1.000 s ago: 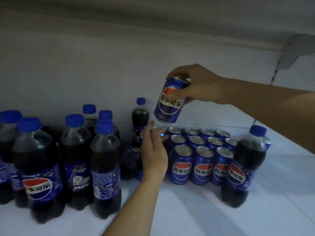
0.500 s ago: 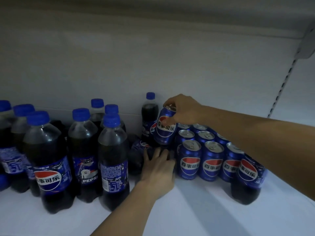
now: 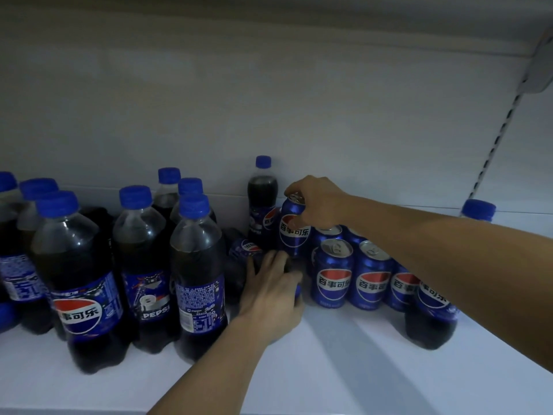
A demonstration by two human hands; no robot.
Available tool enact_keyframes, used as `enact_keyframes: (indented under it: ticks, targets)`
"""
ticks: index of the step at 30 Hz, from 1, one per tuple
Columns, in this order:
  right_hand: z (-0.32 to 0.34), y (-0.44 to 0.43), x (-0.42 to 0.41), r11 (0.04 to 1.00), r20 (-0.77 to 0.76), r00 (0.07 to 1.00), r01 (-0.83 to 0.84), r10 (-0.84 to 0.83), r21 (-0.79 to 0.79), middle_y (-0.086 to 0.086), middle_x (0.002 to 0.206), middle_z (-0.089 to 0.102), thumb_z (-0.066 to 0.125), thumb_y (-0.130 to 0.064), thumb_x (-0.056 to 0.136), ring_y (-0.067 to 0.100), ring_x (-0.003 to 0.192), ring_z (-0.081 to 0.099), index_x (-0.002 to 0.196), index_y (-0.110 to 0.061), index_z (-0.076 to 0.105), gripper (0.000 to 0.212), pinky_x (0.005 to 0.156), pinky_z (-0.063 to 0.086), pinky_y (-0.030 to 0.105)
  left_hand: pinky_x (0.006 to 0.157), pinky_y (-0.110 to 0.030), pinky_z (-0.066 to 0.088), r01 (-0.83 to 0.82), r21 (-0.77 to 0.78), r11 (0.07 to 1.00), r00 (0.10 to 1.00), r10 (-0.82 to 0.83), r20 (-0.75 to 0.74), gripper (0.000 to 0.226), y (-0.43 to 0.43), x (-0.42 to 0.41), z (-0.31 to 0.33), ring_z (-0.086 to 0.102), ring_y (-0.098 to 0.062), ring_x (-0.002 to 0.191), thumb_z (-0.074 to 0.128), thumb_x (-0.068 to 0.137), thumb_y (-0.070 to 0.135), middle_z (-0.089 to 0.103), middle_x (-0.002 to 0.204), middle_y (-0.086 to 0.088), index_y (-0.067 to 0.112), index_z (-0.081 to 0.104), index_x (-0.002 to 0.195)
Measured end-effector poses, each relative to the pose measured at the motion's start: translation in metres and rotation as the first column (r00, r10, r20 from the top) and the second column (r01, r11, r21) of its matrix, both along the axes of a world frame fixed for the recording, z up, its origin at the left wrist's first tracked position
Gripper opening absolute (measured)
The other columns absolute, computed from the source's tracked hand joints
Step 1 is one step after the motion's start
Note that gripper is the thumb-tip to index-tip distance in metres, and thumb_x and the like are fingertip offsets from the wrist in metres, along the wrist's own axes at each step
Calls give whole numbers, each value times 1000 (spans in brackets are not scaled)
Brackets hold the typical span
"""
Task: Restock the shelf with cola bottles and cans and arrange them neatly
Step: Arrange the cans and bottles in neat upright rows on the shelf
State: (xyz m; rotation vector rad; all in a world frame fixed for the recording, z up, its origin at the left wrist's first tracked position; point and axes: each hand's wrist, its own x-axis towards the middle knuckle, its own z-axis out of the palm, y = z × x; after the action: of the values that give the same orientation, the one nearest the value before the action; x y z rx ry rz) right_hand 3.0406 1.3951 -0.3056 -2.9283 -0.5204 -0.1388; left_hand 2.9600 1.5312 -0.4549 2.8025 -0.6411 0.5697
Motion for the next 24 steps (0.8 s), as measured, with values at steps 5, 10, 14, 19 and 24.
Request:
enact_keyframes:
  ticks: [5,10,14,19,24]
  targets:
    - [-6,2,-7,999,-14,1000,-20,19,-46,8,142,53,85,-33,79,27,125,54,148,-15,47,81,94,44,28,105,-43,37,-63,-44,997,998,64,10,18,2,-2,4,36,-23,113,64,79,40,33,117,2,26,62,91]
    - [-33,13,-11,987,-17,999,-47,45,-153,3,120,66,87,-31,73,26,106,64,137,-24,58,70,89,57,42,106,-45,39,-122,-33,992,992,123,25,22,7,-2,5,43,-29,118,70,72,33,43,125,-5,22,65,90]
    - [-37,14,-12,982,21,1000,-16,20,-190,6,117,63,84,-29,76,29,106,62,128,-20,61,58,87,57,46,105,-49,38,-152,-1,988,986,152,63,20,12,-2,0,47,-30,120,69,68,36,49,120,-6,23,64,81]
    - [-35,14,-14,978,32,999,-22,29,-205,6,116,54,88,-35,73,26,106,57,134,-20,59,70,88,55,42,113,-45,27,-132,112,985,991,133,-4,24,13,-3,1,33,-24,131,59,80,43,39,129,0,30,66,98]
    - [0,-1,-20,998,21,998,-60,61,-29,6,132,57,72,-45,89,22,115,54,139,-22,53,58,95,44,32,112,-39,27,-109,34,993,991,111,-81,22,13,0,5,33,-19,129,61,81,45,39,127,4,29,67,95]
